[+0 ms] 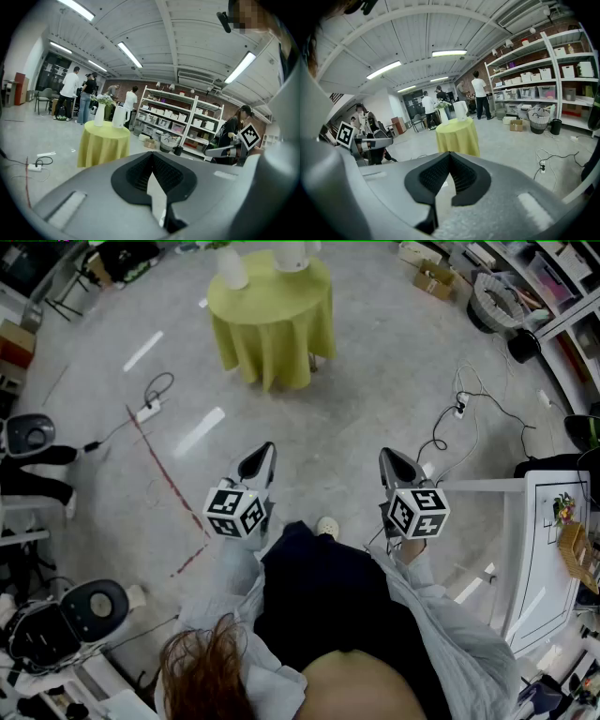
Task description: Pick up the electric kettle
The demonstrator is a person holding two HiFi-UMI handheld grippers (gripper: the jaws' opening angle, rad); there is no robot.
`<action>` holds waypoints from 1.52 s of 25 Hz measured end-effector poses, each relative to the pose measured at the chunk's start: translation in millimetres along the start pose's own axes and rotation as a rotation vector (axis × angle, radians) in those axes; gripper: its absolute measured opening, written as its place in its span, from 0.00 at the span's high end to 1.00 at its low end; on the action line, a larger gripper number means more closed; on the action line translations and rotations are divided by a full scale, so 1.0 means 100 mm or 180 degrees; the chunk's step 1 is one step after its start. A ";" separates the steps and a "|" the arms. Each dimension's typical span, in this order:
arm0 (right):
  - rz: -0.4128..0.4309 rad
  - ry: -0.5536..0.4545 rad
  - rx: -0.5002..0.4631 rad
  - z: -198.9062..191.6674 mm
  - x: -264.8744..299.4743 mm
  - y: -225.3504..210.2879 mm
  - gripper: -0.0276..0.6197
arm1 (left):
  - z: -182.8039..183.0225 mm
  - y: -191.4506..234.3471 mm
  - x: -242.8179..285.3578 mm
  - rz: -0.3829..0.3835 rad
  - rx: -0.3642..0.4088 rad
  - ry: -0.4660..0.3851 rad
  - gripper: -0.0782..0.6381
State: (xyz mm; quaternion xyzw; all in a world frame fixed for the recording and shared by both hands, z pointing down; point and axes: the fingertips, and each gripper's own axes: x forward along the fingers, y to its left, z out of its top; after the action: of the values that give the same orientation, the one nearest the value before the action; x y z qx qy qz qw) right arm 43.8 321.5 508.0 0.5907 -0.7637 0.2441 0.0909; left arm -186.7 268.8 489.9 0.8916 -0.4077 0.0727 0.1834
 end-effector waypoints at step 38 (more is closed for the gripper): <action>-0.0030 -0.0226 0.0098 0.36 0.05 -0.37 0.95 | 0.16 -0.21 0.32 -0.0151 -0.0169 -0.0326 0.41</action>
State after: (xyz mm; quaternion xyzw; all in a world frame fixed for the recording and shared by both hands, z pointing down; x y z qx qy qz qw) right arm 82.4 293.1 488.3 0.6039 -0.7598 0.2343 0.0558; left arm -150.8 252.9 478.3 0.8983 -0.3971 0.0118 0.1875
